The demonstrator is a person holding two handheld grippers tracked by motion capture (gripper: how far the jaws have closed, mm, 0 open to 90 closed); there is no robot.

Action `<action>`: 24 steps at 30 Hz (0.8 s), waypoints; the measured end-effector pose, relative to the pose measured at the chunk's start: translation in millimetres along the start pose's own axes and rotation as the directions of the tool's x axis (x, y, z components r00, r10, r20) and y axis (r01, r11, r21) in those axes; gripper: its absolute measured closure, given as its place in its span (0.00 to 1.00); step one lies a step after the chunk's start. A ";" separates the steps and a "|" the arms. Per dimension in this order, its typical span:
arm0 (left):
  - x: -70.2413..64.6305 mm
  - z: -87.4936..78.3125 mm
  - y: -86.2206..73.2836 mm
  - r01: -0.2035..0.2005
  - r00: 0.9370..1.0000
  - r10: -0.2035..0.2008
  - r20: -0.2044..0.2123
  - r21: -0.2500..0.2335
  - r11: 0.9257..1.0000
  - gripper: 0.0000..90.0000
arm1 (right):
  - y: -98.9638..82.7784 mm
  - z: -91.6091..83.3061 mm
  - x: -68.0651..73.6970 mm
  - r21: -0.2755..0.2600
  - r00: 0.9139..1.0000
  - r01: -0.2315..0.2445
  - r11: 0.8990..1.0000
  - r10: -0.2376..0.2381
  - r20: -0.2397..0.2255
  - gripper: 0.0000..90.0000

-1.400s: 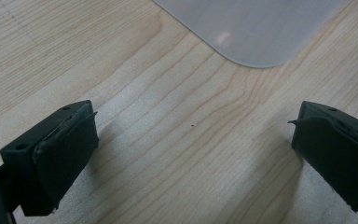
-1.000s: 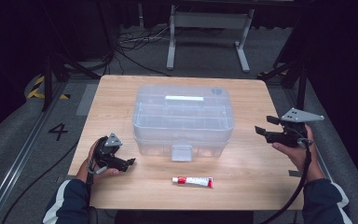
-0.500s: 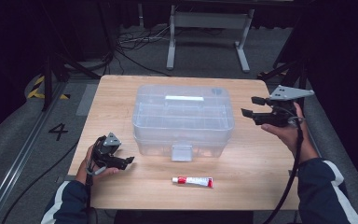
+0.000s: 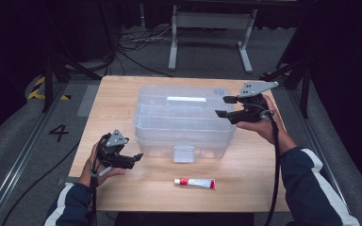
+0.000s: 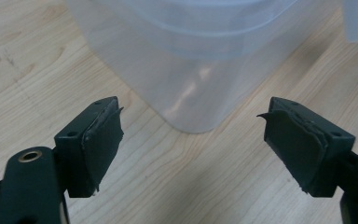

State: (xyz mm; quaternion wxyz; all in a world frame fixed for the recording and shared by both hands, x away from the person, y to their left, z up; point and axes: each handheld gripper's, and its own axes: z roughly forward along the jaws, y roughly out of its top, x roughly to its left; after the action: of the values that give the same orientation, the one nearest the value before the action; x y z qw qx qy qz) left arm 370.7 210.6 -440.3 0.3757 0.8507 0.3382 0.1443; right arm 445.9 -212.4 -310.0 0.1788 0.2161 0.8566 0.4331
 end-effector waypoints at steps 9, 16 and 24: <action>-7.9 6.2 19.5 -0.003 1.000 0.003 -0.012 -0.034 0.999 0.22 | 24.8 24.5 6.6 0.051 0.998 0.046 0.998 -0.044 -0.036 0.55; -8.1 10.7 23.2 0.018 0.999 -0.019 -0.032 -0.035 0.999 0.19 | 35.5 47.0 7.6 0.094 0.996 0.067 0.993 -0.061 -0.062 0.61; -10.8 10.7 25.9 -0.001 0.999 0.000 -0.046 -0.014 1.000 0.21 | 33.8 50.2 7.8 0.094 0.995 0.097 0.991 -0.093 -0.049 0.85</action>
State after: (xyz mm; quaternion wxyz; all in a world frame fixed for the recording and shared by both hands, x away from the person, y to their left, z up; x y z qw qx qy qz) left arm 380.2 184.8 -428.4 0.3737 0.8445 0.3456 0.1665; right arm 471.4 -156.9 -311.5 0.1694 0.1740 0.8896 0.3868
